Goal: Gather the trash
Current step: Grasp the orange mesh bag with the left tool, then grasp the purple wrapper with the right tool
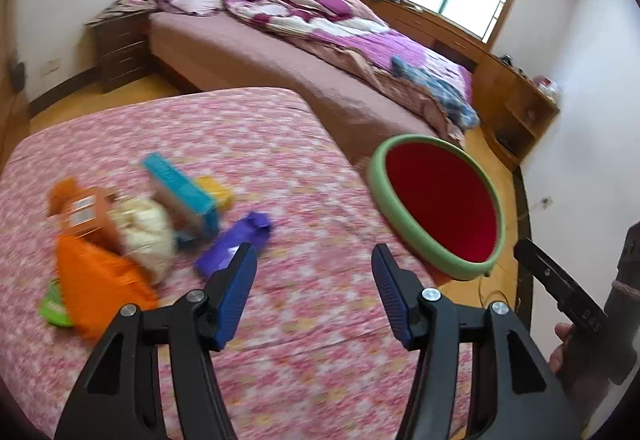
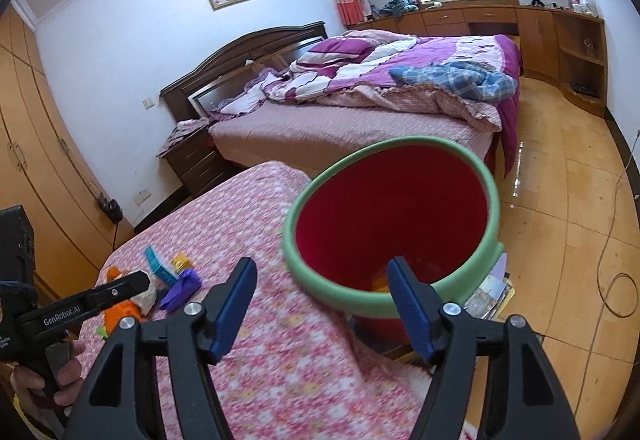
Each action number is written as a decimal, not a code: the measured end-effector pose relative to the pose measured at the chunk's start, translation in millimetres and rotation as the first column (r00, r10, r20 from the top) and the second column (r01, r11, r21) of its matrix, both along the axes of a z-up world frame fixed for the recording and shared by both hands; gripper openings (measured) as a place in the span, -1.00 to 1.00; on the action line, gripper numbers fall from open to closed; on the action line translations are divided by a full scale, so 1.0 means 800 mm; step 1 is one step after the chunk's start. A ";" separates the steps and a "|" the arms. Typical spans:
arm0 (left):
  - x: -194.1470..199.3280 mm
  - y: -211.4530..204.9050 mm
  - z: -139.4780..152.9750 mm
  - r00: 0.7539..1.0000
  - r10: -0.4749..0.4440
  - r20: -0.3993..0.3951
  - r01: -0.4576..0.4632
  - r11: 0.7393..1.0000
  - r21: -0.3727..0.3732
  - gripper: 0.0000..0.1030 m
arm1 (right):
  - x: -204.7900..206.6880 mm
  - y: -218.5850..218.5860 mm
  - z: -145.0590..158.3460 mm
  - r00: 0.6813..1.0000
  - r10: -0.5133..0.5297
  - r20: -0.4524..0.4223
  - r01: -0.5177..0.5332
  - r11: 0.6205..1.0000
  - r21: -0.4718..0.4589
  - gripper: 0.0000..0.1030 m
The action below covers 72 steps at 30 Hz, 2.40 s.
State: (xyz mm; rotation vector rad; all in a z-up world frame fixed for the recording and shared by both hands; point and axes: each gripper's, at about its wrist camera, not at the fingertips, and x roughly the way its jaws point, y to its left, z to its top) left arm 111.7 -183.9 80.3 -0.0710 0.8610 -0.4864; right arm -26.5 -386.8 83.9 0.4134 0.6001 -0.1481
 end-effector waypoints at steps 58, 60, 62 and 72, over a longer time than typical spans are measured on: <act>0.004 0.217 -0.039 0.953 0.304 0.005 -0.301 0.945 -0.126 -0.71 | 0.087 0.159 -0.040 0.951 0.262 -0.162 -0.260 0.965 0.032 0.50; 0.011 0.224 -0.033 0.945 0.327 0.004 -0.323 0.936 -0.140 -0.71 | 0.099 0.169 -0.043 0.944 0.284 -0.170 -0.282 0.959 0.038 0.50; 0.017 0.234 -0.031 0.937 0.349 0.004 -0.344 0.927 -0.149 -0.71 | 0.113 0.176 -0.048 0.935 0.302 -0.184 -0.297 0.953 0.055 0.50; 0.038 0.266 -0.053 0.912 0.411 0.009 -0.406 0.905 -0.126 -0.71 | 0.175 0.218 -0.079 0.915 0.327 -0.237 -0.320 0.945 0.066 0.50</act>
